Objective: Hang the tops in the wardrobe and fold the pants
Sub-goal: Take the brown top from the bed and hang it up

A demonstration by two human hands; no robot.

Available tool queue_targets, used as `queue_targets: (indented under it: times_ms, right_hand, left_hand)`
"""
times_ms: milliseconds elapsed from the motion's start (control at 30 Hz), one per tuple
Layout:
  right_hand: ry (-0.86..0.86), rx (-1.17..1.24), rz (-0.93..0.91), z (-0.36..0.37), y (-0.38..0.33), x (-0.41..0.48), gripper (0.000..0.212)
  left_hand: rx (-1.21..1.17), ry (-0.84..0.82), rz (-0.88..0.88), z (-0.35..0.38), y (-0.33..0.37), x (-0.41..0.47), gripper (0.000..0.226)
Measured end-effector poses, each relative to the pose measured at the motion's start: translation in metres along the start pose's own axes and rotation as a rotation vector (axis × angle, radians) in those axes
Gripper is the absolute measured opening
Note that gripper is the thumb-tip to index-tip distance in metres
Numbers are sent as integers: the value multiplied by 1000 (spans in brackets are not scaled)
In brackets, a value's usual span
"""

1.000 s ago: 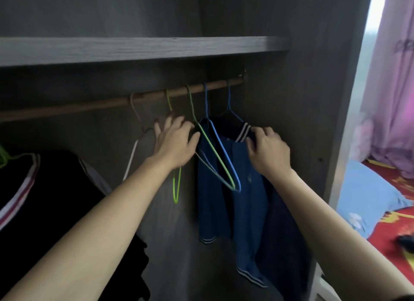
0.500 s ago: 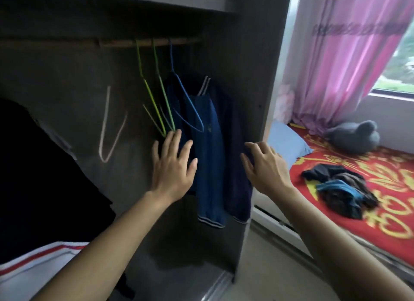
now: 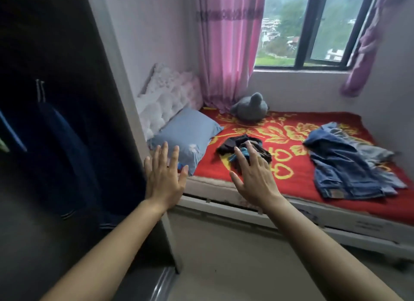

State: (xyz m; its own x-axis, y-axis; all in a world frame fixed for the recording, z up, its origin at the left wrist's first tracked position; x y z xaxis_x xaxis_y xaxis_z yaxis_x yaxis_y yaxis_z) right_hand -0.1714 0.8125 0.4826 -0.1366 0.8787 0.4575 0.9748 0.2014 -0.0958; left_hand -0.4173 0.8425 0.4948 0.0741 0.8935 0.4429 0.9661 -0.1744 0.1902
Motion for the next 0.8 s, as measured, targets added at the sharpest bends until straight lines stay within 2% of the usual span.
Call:
queue_targets:
  times_ms: [200, 367, 567, 800]
  right_hand:
    - [-63, -17, 161, 1, 155, -28, 77]
    - [-113, -11, 280, 13, 246, -38, 80]
    - [-142, 4, 334, 55, 303, -17, 82]
    - [-219, -32, 380, 107, 375, 42, 83]
  left_hand:
    - [-63, -61, 81, 74, 137, 36, 68]
    - [-32, -131, 168, 123, 212, 57, 70]
    - [4, -162, 255, 179, 250, 117, 69]
    - [-23, -205, 275, 268, 282, 208, 70]
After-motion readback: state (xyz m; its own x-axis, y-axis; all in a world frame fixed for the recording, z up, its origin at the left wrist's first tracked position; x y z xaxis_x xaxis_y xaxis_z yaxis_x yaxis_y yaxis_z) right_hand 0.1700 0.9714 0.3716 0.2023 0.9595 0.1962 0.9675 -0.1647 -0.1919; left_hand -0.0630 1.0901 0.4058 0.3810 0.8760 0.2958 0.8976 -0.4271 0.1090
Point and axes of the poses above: each hand's wrist, its own x-axis towards the middle knuckle, its own z-axis out of the palm, y = z × x, the point moved 6 cm from there along x, towards the middle knuckle, and after that the axes turned 6 degrees about -z, right-handed, at the moved point
